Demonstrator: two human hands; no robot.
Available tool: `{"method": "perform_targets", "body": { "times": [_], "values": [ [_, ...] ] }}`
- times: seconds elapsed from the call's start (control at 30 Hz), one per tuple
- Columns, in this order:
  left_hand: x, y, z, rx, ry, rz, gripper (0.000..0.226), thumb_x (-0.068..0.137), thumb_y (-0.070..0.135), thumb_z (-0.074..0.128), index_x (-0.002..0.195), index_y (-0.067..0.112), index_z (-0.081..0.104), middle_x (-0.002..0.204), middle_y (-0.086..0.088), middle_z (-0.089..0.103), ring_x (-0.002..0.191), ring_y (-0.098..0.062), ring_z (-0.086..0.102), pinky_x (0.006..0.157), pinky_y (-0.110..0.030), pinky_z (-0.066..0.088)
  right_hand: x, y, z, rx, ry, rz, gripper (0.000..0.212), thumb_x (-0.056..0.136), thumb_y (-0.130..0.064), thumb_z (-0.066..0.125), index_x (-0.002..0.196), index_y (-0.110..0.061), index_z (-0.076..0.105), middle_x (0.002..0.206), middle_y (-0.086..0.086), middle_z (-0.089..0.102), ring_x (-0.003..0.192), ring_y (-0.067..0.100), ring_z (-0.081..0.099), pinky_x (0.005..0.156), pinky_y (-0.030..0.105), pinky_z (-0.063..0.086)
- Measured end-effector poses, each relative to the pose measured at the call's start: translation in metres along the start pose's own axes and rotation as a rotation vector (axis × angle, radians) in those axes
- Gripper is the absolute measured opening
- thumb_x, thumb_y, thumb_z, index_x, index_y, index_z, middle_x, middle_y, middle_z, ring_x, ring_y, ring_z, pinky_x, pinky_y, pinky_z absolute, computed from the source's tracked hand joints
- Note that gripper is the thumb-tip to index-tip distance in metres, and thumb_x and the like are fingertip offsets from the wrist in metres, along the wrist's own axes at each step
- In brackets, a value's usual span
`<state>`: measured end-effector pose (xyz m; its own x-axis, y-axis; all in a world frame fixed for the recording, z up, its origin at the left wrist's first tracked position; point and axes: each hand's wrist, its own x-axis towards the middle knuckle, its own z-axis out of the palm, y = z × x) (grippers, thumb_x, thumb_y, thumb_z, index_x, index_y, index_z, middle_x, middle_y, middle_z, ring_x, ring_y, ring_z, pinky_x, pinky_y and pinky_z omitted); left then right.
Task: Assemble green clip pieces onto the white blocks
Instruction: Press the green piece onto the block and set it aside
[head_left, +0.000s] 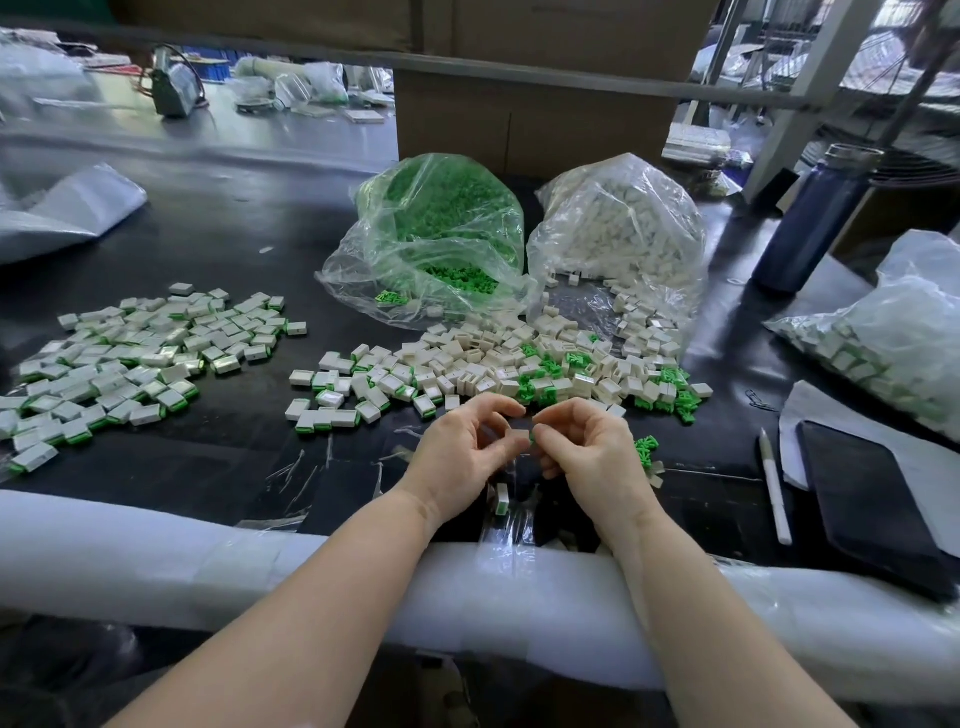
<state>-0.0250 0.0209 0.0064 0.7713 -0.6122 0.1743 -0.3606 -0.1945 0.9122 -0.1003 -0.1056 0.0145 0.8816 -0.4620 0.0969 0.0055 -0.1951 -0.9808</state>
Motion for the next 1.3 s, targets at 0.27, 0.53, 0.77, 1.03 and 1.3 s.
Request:
{"method": "perform_targets", "body": {
  "times": [0.27, 0.53, 0.77, 1.03, 1.3],
  "values": [
    [0.0002, -0.0013, 0.0014, -0.005, 0.000, -0.011, 0.010, 0.091, 0.016, 0.058, 0.085, 0.023, 0.064, 0.066, 0.009, 0.062, 0.059, 0.002, 0.055, 0.068, -0.017, 0.047, -0.0022, -0.0014, -0.0028, 0.096, -0.018, 0.030, 0.005, 0.086, -0.002, 0.063, 0.082, -0.005, 0.066, 0.063, 0.001, 0.067, 0.053, 0.004, 0.060, 0.051, 0.016, 0.049],
    [0.0000, -0.0001, 0.0002, 0.112, -0.055, -0.047, 0.014, 0.093, 0.022, 0.055, 0.087, 0.023, 0.067, 0.070, 0.006, 0.062, 0.067, -0.009, 0.055, 0.074, -0.033, 0.049, 0.0008, 0.0026, 0.0010, -0.111, -0.028, 0.037, 0.016, 0.090, -0.008, 0.059, 0.074, -0.011, 0.061, 0.060, -0.002, 0.060, 0.053, 0.006, 0.055, 0.052, 0.018, 0.048],
    [-0.0018, 0.0009, -0.0013, 0.273, -0.087, -0.014, 0.015, 0.092, 0.021, 0.056, 0.090, 0.017, 0.070, 0.064, 0.015, 0.056, 0.063, 0.000, 0.050, 0.070, -0.021, 0.041, 0.0005, 0.0010, 0.0001, -0.276, -0.074, 0.035, 0.021, 0.089, -0.010, 0.060, 0.069, -0.016, 0.058, 0.059, 0.000, 0.056, 0.054, 0.011, 0.049, 0.059, 0.033, 0.046],
    [-0.0039, 0.0033, -0.0018, 0.347, -0.106, -0.011, 0.015, 0.092, 0.020, 0.056, 0.095, 0.017, 0.071, 0.080, 0.004, 0.066, 0.080, -0.012, 0.058, 0.079, -0.027, 0.046, -0.0002, -0.0021, -0.0015, -0.319, -0.130, 0.050, 0.017, 0.089, -0.008, 0.058, 0.073, -0.011, 0.060, 0.063, 0.003, 0.057, 0.061, 0.014, 0.050, 0.063, 0.034, 0.046],
    [-0.0041, 0.0027, -0.0010, 0.373, -0.120, -0.009, 0.017, 0.092, 0.019, 0.055, 0.098, 0.015, 0.070, 0.091, -0.001, 0.070, 0.088, -0.015, 0.061, 0.081, -0.027, 0.046, 0.0002, -0.0016, -0.0022, -0.356, -0.143, 0.065, 0.017, 0.088, -0.009, 0.059, 0.072, -0.012, 0.061, 0.061, -0.001, 0.058, 0.060, 0.012, 0.051, 0.062, 0.031, 0.046]
  ]
}}
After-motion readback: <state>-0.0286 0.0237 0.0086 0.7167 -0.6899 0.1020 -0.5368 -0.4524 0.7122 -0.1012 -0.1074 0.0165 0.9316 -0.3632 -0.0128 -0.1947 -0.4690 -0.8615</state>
